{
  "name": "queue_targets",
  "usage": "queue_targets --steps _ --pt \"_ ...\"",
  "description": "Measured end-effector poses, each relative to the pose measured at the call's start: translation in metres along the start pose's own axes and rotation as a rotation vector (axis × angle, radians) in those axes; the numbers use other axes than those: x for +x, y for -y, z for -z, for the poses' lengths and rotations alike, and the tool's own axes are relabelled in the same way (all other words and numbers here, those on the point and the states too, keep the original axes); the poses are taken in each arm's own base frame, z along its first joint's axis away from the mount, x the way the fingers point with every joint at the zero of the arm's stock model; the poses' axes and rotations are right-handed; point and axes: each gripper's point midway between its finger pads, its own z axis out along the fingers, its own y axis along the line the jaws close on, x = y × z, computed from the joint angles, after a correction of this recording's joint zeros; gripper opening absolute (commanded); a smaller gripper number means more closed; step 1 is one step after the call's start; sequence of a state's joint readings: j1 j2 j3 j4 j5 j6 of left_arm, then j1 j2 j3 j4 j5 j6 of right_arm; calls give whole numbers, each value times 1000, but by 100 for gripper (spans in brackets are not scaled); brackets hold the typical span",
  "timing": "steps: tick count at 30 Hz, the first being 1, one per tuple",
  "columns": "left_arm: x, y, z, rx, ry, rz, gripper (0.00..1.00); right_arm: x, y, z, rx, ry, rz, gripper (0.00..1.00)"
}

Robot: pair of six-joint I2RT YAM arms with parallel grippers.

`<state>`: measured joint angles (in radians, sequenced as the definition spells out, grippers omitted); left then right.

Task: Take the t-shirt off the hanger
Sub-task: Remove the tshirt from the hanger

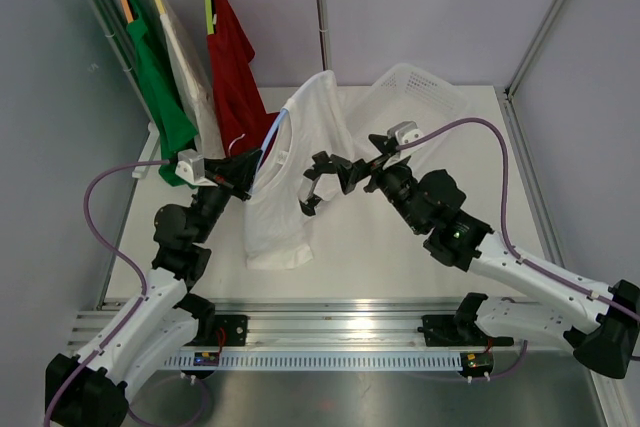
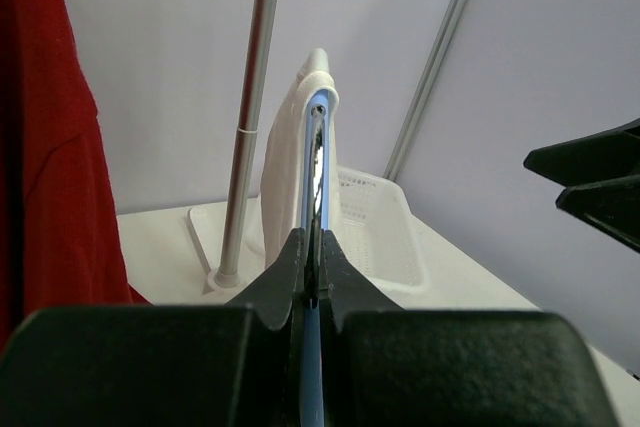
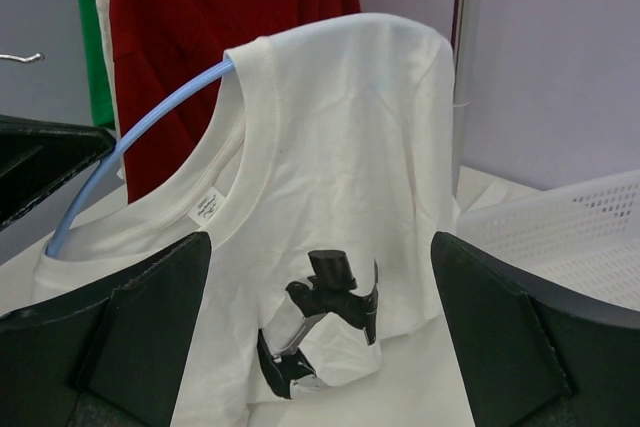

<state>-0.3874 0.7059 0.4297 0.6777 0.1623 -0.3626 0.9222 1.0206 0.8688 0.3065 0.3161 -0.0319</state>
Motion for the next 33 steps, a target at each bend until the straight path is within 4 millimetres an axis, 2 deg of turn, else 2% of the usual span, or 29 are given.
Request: queue_targets --steps 5,9,14,22,27,33 --pt "-1 0 0 0 2 -2 0 -11 12 0 62 52 13 99" --pt "-1 0 0 1 5 -2 0 -8 23 2 114 74 28 99" --pt "-1 0 0 0 5 -6 0 -6 27 3 136 78 38 99" --pt "-3 0 0 0 9 -6 0 -7 20 3 87 96 64 100" --pt "-3 0 0 -4 10 -6 0 1 17 13 42 92 100 100" --pt "-4 0 1 -3 13 -6 0 -8 12 18 3 116 118 100"
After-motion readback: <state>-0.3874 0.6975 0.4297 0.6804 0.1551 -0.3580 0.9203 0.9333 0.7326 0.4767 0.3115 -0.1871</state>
